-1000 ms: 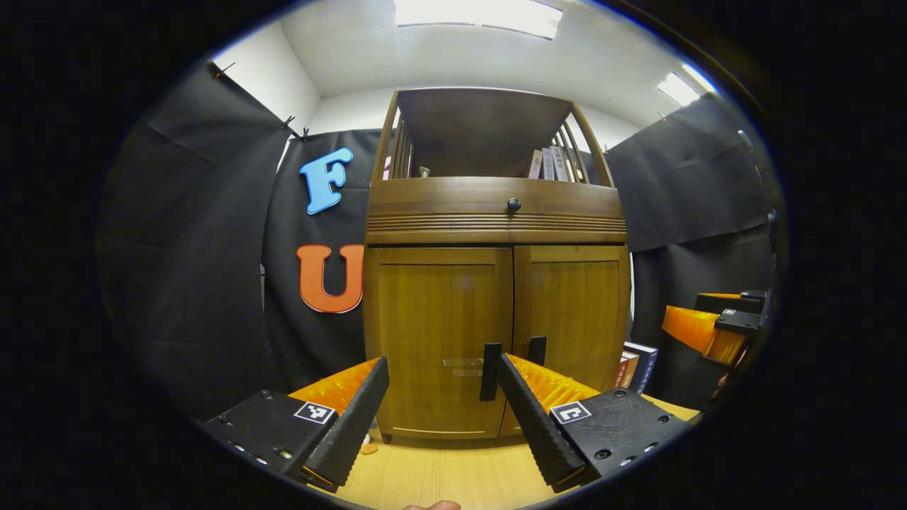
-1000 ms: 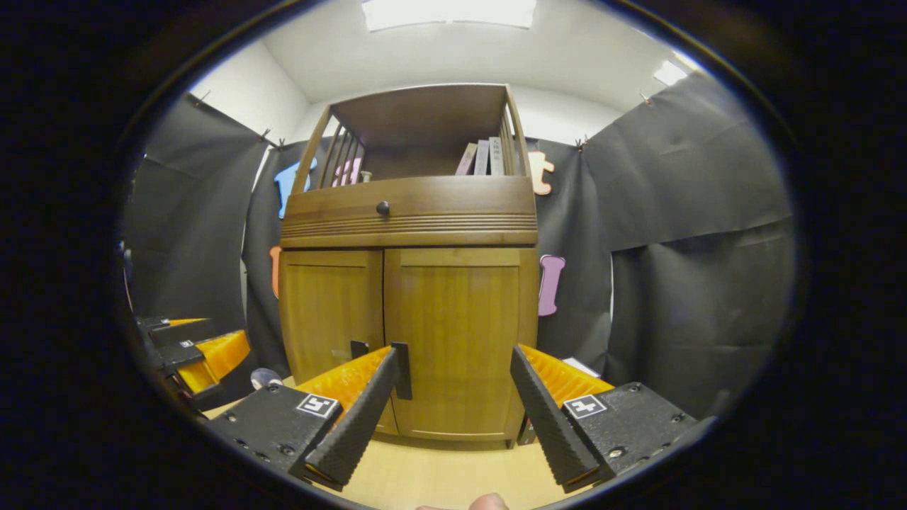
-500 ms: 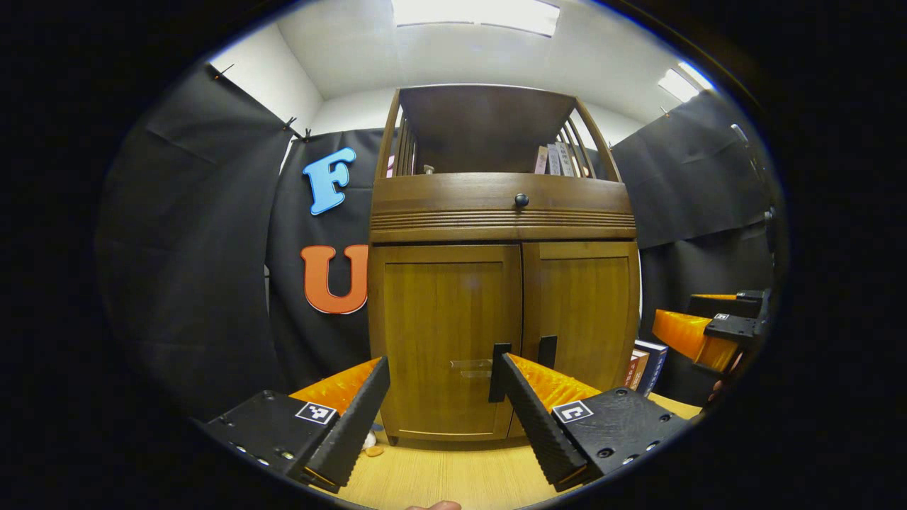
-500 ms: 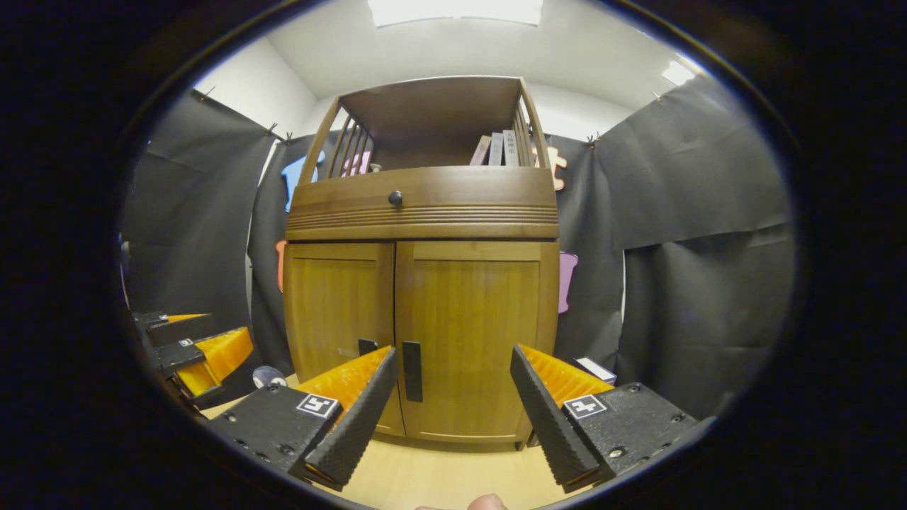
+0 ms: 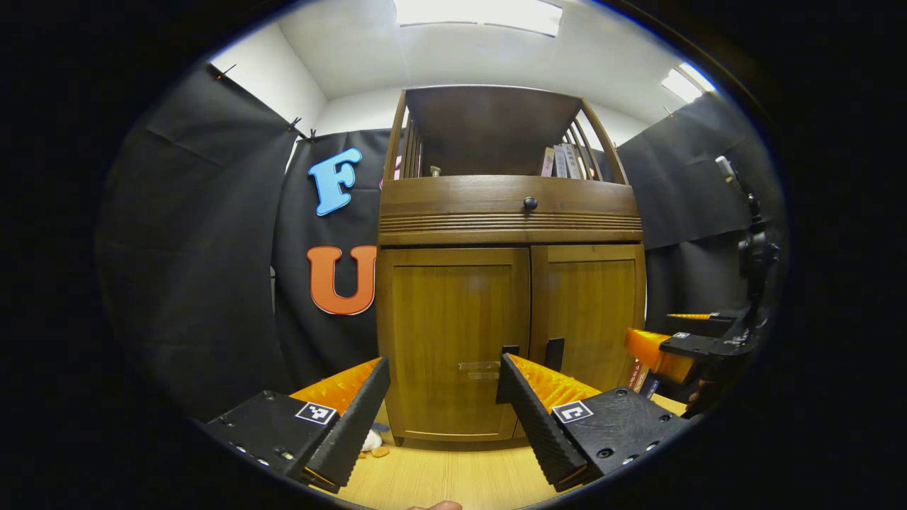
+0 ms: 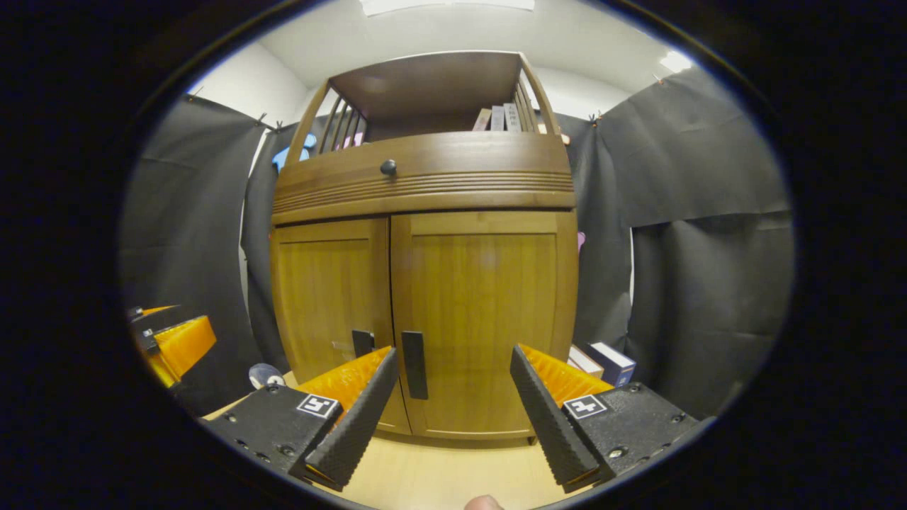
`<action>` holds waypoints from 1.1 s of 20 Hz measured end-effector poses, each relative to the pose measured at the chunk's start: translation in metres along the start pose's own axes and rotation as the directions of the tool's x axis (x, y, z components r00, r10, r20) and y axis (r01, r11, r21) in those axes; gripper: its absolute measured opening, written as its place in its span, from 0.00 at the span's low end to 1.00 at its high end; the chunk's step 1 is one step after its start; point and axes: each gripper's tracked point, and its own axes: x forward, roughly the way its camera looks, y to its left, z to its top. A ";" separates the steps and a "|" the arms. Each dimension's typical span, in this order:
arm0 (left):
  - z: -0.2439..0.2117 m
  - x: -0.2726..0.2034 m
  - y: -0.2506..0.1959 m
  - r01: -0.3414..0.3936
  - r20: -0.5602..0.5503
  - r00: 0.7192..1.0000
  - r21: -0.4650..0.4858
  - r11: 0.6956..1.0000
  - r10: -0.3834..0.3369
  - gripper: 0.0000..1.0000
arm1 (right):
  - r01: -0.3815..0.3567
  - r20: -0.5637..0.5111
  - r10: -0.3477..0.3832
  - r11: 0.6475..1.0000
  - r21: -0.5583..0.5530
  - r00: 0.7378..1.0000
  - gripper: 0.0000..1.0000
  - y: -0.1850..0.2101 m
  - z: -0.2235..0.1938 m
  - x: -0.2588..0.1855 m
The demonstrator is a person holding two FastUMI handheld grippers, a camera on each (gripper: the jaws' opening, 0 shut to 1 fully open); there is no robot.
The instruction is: Open the right door of the double-door shoe cabinet with the right hand, and open the left door with the left hand.
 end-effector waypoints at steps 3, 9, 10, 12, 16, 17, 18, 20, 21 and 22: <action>0.000 -0.003 0.008 -0.022 0.002 1.000 -0.002 1.000 0.022 0.95 | -0.014 -0.031 0.013 1.000 -0.013 0.999 1.00 0.010 -0.008 0.025; -0.002 -0.012 0.031 -0.090 0.001 0.996 -0.006 0.996 0.090 0.95 | -0.047 -0.111 0.041 0.998 -0.048 0.993 0.99 0.030 -0.033 0.074; -0.003 -0.013 0.035 -0.101 0.000 0.995 -0.006 0.995 0.101 0.95 | -0.050 -0.125 0.042 0.997 -0.057 0.991 0.99 0.031 -0.037 0.080; -0.004 -0.015 0.042 -0.124 -0.006 0.992 -0.007 0.992 0.124 0.95 | -0.059 -0.167 0.047 0.996 -0.065 0.985 0.98 0.036 -0.048 0.095; -0.009 -0.019 0.056 -0.167 -0.019 0.986 -0.014 0.986 0.167 0.95 | -0.051 -0.234 0.036 0.997 -0.058 0.972 0.92 0.036 -0.066 0.125; -0.011 -0.020 0.060 -0.179 -0.028 0.984 -0.014 0.984 0.179 0.95 | -0.036 -0.251 0.019 0.997 -0.063 0.968 0.90 0.035 -0.071 0.133; -0.014 -0.020 0.064 -0.188 -0.038 0.981 -0.016 0.982 0.188 1.00 | -0.028 -0.270 0.008 0.997 -0.069 0.963 0.87 0.032 -0.077 0.140; -0.017 -0.022 0.071 -0.203 -0.049 0.978 -0.012 0.979 0.202 0.95 | -0.040 -0.283 0.023 0.998 -0.057 0.959 0.84 0.038 -0.081 0.150; -0.016 -0.022 0.075 -0.213 -0.050 0.976 -0.007 0.977 0.213 0.95 | -0.039 -0.282 0.022 0.998 -0.057 0.959 0.83 0.039 -0.081 0.158; -0.017 -0.023 0.078 -0.223 -0.051 0.974 -0.003 0.975 0.222 0.95 | -0.038 -0.282 0.020 0.998 -0.056 0.959 0.80 0.041 -0.081 0.165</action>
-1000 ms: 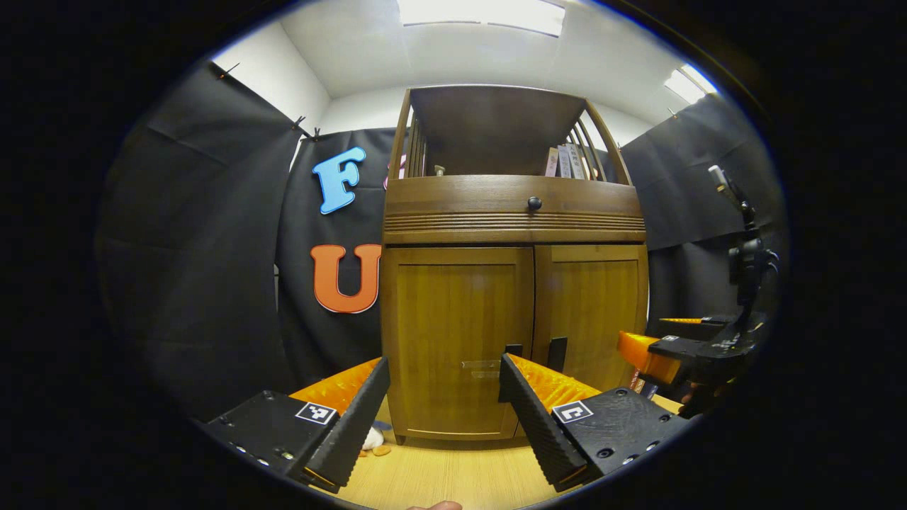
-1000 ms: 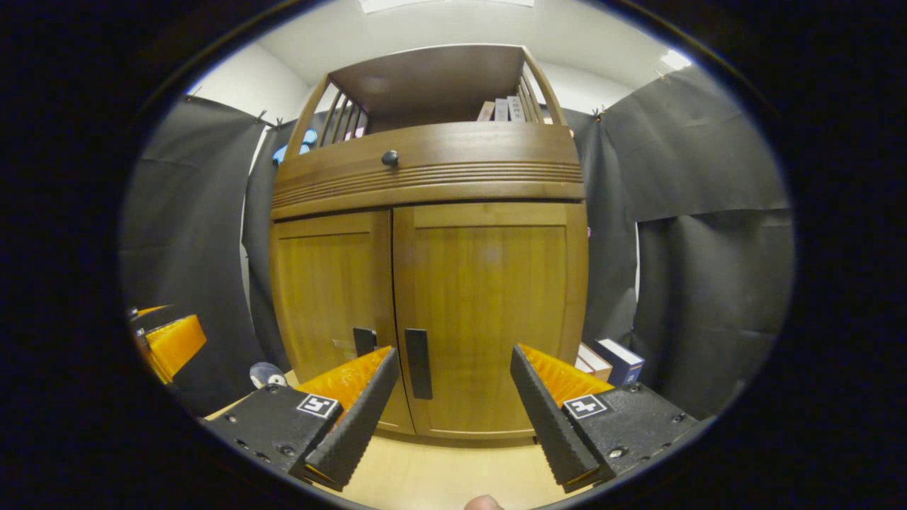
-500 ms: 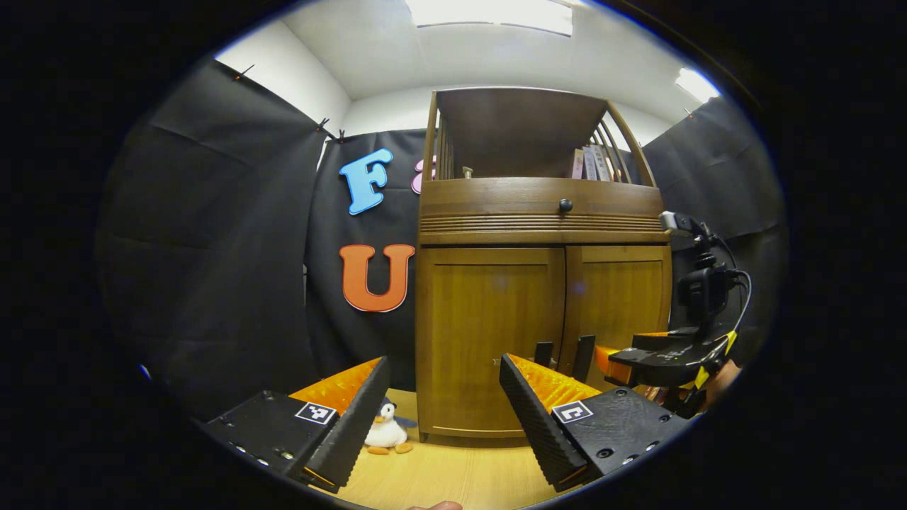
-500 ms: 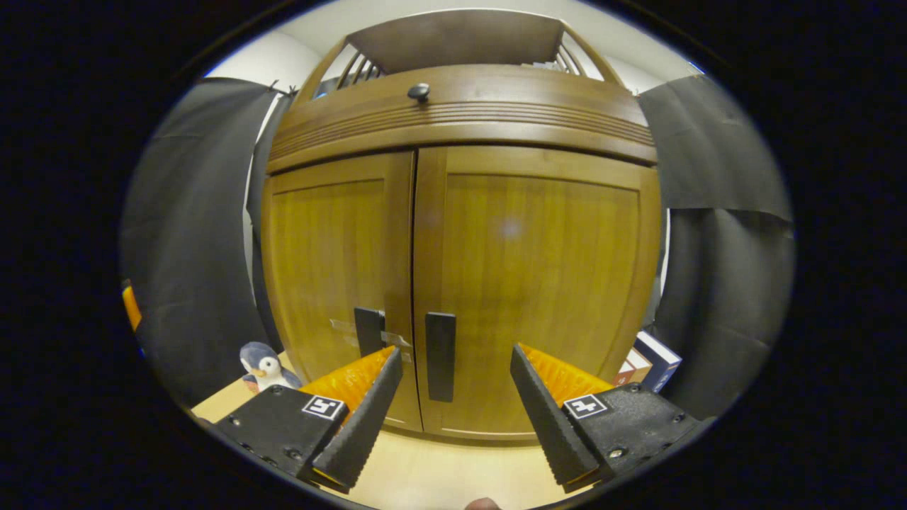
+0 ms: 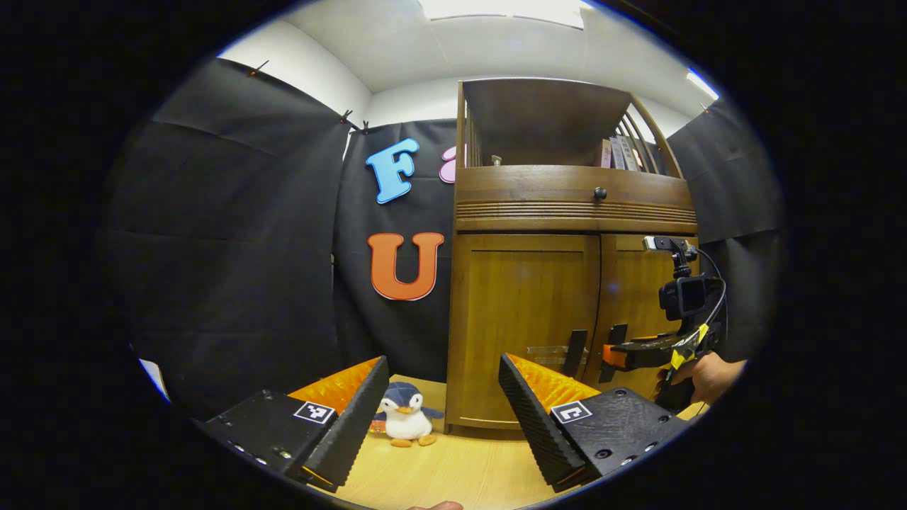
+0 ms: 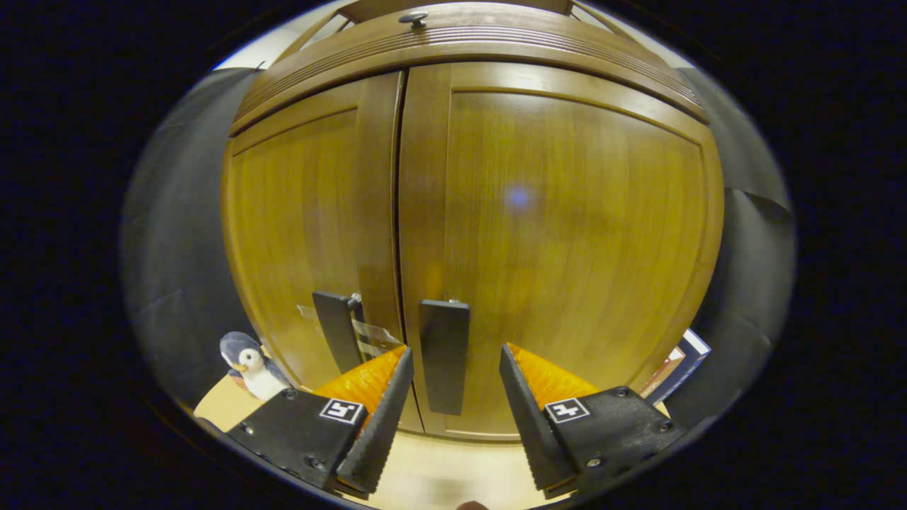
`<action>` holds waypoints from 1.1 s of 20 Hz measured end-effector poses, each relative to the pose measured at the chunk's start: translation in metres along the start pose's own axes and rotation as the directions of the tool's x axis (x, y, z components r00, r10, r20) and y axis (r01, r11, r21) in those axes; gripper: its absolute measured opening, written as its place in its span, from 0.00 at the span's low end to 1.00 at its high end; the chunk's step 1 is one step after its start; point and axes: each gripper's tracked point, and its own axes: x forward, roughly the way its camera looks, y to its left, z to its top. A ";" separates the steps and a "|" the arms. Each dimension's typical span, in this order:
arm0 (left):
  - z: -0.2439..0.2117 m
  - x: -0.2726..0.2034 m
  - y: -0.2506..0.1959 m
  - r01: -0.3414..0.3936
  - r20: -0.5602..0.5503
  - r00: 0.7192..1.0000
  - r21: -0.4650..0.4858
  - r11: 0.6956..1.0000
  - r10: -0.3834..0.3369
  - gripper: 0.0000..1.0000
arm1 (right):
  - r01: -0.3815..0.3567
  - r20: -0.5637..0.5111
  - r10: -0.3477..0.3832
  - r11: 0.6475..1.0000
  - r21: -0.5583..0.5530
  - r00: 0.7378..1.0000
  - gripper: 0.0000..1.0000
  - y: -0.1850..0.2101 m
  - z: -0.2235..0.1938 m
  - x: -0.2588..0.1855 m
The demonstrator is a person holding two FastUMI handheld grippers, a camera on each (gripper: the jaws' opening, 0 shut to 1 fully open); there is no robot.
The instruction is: Open the right door of the double-door shoe cabinet with the right hand, and open the left door with the left hand.
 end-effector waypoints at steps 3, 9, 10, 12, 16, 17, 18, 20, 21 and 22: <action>-0.002 -0.002 0.005 -0.020 -0.008 1.000 -0.015 1.000 0.020 0.95 | -0.009 0.002 0.009 1.000 0.002 1.000 0.70 0.007 0.003 0.011; -0.004 -0.006 0.009 -0.023 -0.016 1.000 -0.015 1.000 0.023 0.95 | 0.044 0.009 -0.045 0.998 0.043 0.999 0.40 0.008 0.000 0.019; -0.005 -0.008 0.009 -0.023 -0.015 1.000 -0.014 1.000 0.022 1.00 | 0.046 0.012 -0.047 0.998 0.046 0.999 0.38 0.006 -0.001 0.018; -0.002 -0.010 0.011 -0.021 -0.010 1.000 -0.014 1.000 0.020 0.95 | 0.049 0.011 -0.049 0.997 0.054 0.999 0.37 0.006 -0.001 0.017; -0.002 -0.016 0.013 -0.010 -0.007 1.000 -0.015 1.000 0.010 0.95 | 0.054 0.005 -0.055 0.996 0.074 0.998 0.33 0.004 -0.003 0.007; -0.002 -0.017 0.015 -0.011 -0.007 1.000 -0.015 1.000 0.011 1.00 | 0.058 0.006 -0.059 0.996 0.074 0.998 0.32 0.004 -0.004 0.004; -0.002 -0.018 0.015 -0.010 -0.007 1.000 -0.016 1.000 0.010 1.00 | 0.063 0.007 -0.063 0.995 0.073 0.998 0.32 0.005 -0.006 0.001; -0.002 -0.021 0.015 -0.006 -0.008 1.000 -0.021 1.000 0.005 0.95 | 0.066 0.013 -0.068 0.995 0.072 0.998 0.32 0.004 -0.008 -0.008; -0.004 -0.022 0.016 -0.002 -0.009 1.000 -0.021 1.000 0.002 1.00 | 0.065 0.016 -0.066 0.995 0.072 0.998 0.32 0.004 -0.010 -0.013; -0.005 -0.023 0.015 0.002 -0.010 1.000 -0.020 1.000 -0.002 0.95 | 0.063 0.017 -0.064 0.995 0.072 0.998 0.32 0.003 -0.012 -0.017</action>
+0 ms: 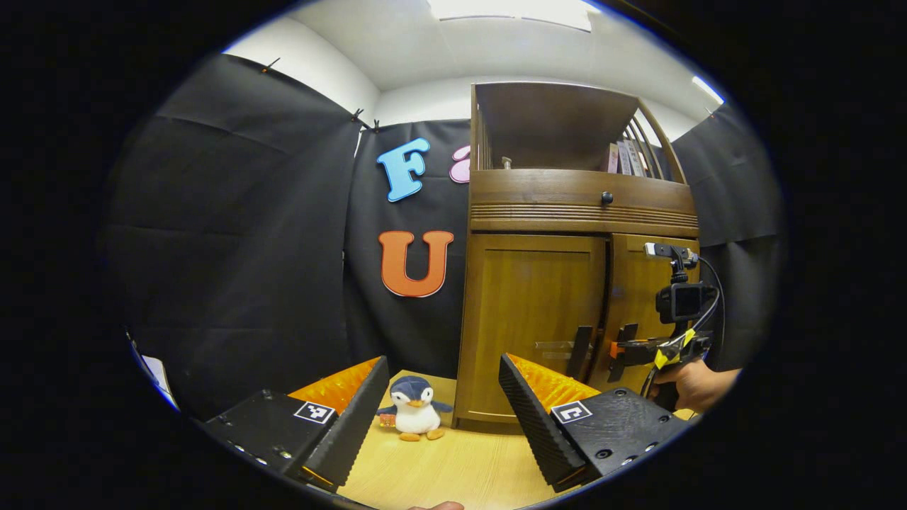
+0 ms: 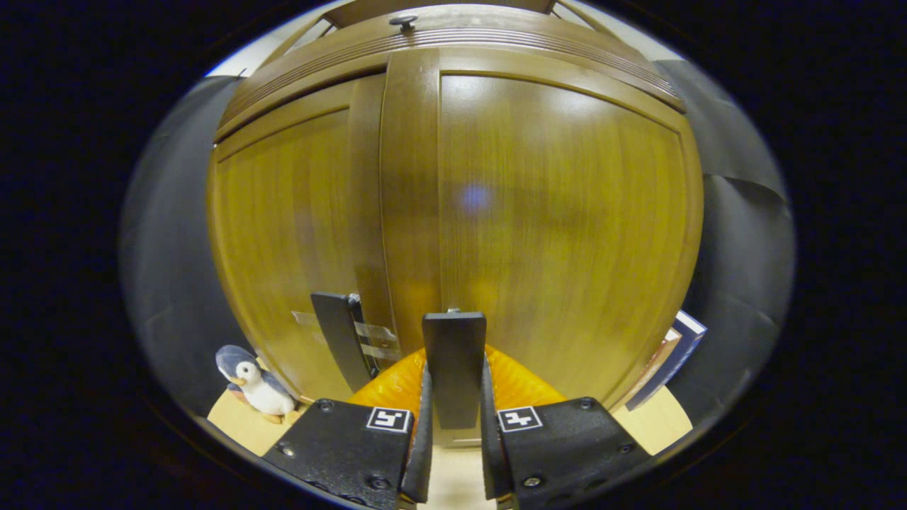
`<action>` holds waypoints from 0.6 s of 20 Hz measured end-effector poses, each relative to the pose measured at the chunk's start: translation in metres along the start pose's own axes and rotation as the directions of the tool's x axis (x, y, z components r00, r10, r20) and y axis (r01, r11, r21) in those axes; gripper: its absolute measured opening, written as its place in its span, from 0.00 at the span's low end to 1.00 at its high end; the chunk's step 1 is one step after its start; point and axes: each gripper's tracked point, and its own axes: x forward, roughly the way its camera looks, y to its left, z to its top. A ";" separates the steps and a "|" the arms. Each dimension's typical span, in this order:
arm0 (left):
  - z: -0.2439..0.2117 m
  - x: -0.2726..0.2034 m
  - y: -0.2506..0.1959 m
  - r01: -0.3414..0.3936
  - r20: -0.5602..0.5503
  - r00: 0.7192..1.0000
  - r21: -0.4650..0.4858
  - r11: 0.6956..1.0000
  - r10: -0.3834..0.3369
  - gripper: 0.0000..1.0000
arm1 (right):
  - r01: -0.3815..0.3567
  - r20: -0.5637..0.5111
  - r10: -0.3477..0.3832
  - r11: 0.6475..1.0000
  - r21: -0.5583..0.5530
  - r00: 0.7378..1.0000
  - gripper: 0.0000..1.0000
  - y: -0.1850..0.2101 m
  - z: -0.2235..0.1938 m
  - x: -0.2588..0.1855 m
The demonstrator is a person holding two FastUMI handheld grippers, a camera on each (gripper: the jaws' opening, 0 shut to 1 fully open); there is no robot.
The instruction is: Open the right door of the double-door shoe cabinet with the right hand, and open the left door with the left hand.
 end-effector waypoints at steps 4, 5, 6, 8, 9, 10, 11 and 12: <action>-0.001 -0.001 -0.009 0.026 -0.012 1.000 0.001 1.000 -0.026 0.95 | -0.017 0.007 0.017 1.000 -0.003 1.000 0.32 -0.006 -0.007 -0.022; -0.002 -0.001 -0.010 0.031 -0.012 0.999 0.004 0.999 -0.031 1.00 | -0.021 0.011 0.021 1.000 -0.007 1.000 0.32 -0.008 -0.009 -0.030; -0.002 -0.001 -0.012 0.037 -0.012 0.999 0.007 0.999 -0.037 0.95 | -0.025 0.014 0.025 1.000 -0.012 1.000 0.32 -0.011 -0.012 -0.036; -0.002 0.000 -0.018 0.054 -0.010 0.998 0.005 0.999 -0.054 1.00 | -0.031 0.017 0.032 0.999 -0.019 0.999 0.32 -0.016 -0.016 -0.050; -0.004 0.001 -0.021 0.063 -0.013 0.998 0.003 0.998 -0.063 0.95 | -0.034 0.017 0.035 0.999 -0.018 0.999 0.32 -0.019 -0.017 -0.057; -0.005 0.002 -0.024 0.071 -0.018 0.997 0.001 0.997 -0.071 0.95 | -0.035 0.017 0.036 0.999 -0.017 0.999 0.32 -0.023 -0.020 -0.064; -0.005 0.003 -0.026 0.081 -0.020 0.997 0.001 0.997 -0.081 0.95 | -0.034 0.019 0.034 0.999 -0.019 0.999 0.32 -0.025 -0.022 -0.072; -0.005 0.004 -0.030 0.089 -0.020 0.996 0.001 0.996 -0.089 1.00 | -0.031 0.021 0.031 0.999 -0.024 0.999 0.32 -0.032 -0.024 -0.079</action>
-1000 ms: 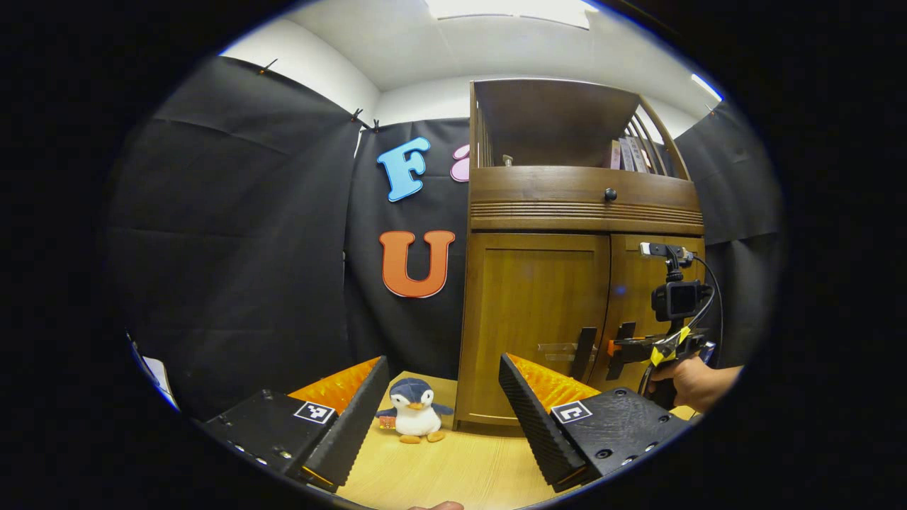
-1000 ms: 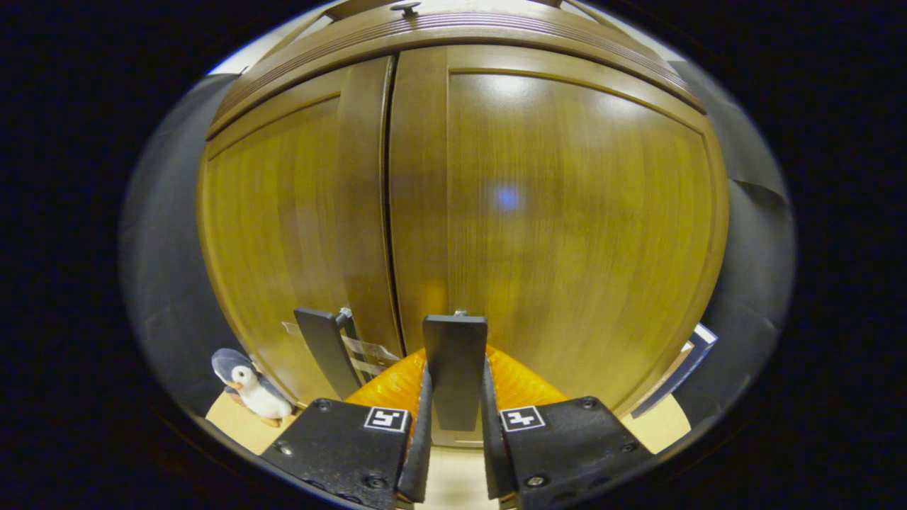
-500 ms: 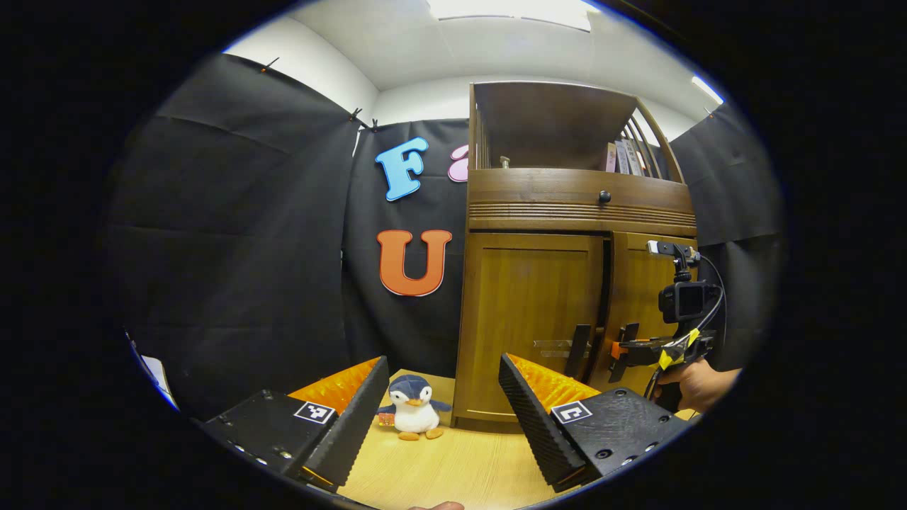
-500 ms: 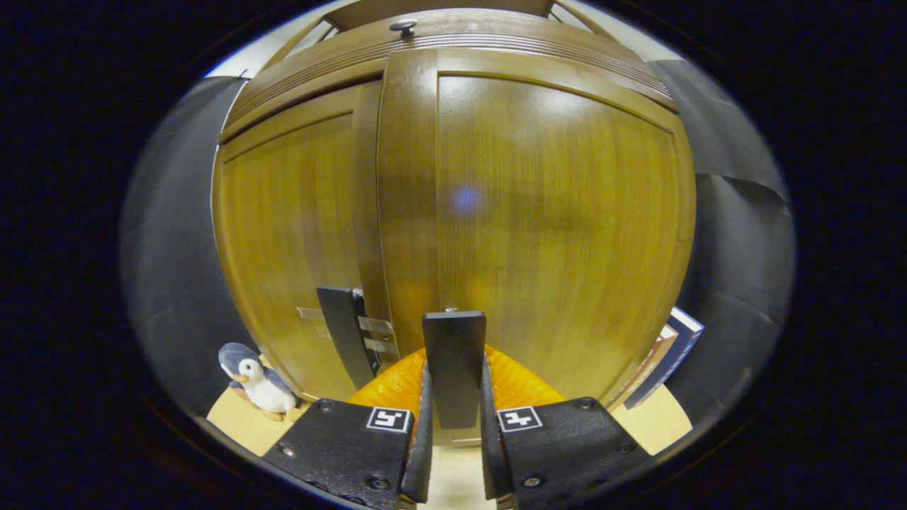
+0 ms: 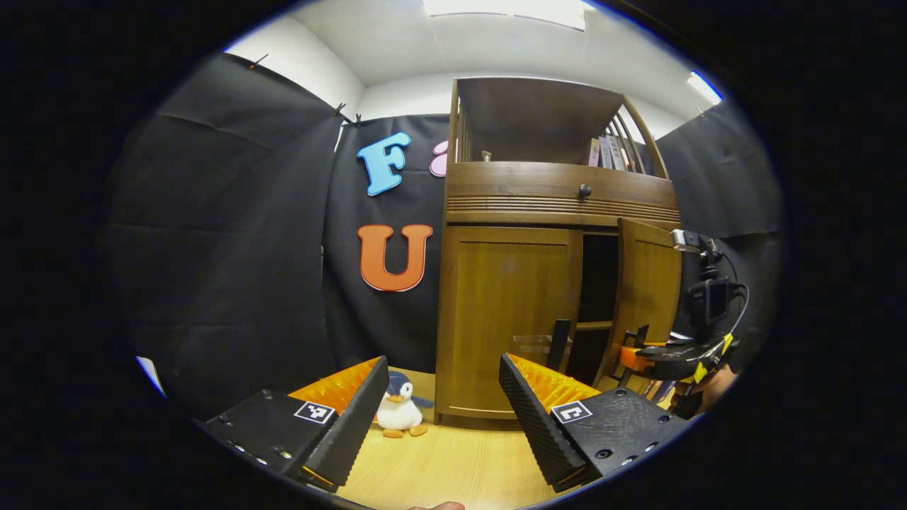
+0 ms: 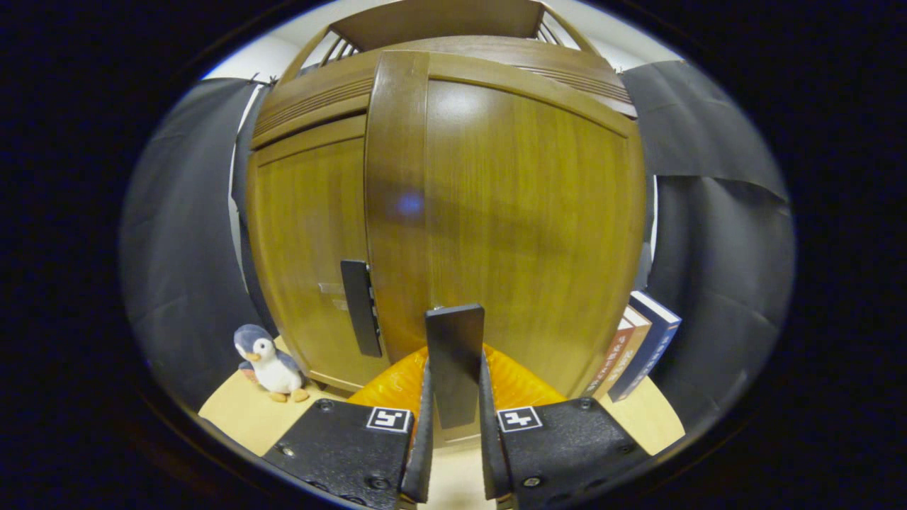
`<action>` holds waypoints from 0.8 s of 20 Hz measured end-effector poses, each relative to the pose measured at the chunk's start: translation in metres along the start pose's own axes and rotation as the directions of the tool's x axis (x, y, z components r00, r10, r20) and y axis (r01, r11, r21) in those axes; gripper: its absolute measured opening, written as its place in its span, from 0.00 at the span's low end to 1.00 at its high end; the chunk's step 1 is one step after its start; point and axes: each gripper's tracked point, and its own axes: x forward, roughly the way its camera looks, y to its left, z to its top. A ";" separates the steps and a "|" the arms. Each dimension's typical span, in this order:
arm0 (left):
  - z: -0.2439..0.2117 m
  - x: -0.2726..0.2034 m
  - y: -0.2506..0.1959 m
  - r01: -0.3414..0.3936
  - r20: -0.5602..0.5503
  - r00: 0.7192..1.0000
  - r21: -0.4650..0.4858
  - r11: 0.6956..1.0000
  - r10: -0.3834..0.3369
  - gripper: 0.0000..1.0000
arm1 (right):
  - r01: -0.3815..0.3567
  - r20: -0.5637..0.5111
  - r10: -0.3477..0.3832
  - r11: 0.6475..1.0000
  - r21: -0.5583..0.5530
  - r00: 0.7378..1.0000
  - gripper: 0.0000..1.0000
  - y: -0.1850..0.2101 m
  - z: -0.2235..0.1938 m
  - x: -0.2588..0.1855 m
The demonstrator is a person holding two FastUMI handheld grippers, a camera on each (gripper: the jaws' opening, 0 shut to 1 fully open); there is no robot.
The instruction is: Open the right door of the double-door shoe cabinet with the right hand, and open the left door with the left hand.
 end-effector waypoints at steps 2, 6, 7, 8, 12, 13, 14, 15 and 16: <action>0.000 0.004 -0.007 0.021 0.000 1.000 -0.001 1.000 -0.021 0.95 | 0.007 0.003 -0.007 1.000 0.001 1.000 0.31 -0.011 -0.006 -0.018; 0.000 0.017 -0.029 0.076 -0.003 0.997 -0.010 0.997 -0.076 0.95 | 0.048 0.007 -0.048 0.999 0.012 0.999 0.31 -0.040 -0.016 -0.052; -0.001 0.020 -0.035 0.091 -0.003 0.996 -0.011 0.996 -0.091 0.95 | 0.060 0.006 -0.060 0.998 0.013 0.998 0.31 -0.048 -0.018 -0.060; -0.001 0.024 -0.042 0.105 -0.007 0.994 -0.014 0.994 -0.105 0.95 | 0.071 0.001 -0.071 0.997 0.017 0.997 0.30 -0.055 -0.021 -0.065; -0.007 0.034 -0.065 0.158 -0.031 0.987 -0.025 0.987 -0.159 0.95 | 0.094 -0.039 -0.091 0.993 0.075 0.995 0.29 -0.079 -0.041 -0.083; -0.007 0.037 -0.071 0.172 -0.035 0.984 -0.026 0.985 -0.173 0.95 | 0.092 -0.036 -0.089 0.992 0.091 0.995 0.28 -0.083 -0.041 -0.087; -0.007 0.039 -0.076 0.182 -0.036 0.982 -0.026 0.983 -0.183 0.95 | 0.093 -0.029 -0.091 0.991 0.098 0.995 0.28 -0.087 -0.042 -0.088; -0.009 0.041 -0.081 0.191 -0.039 0.981 -0.026 0.981 -0.192 0.95 | 0.097 -0.023 -0.095 0.991 0.095 0.995 0.28 -0.091 -0.041 -0.091; -0.010 0.043 -0.085 0.197 -0.040 0.979 -0.026 0.980 -0.198 0.95 | 0.105 -0.017 -0.104 0.991 0.087 0.994 0.27 -0.096 -0.041 -0.093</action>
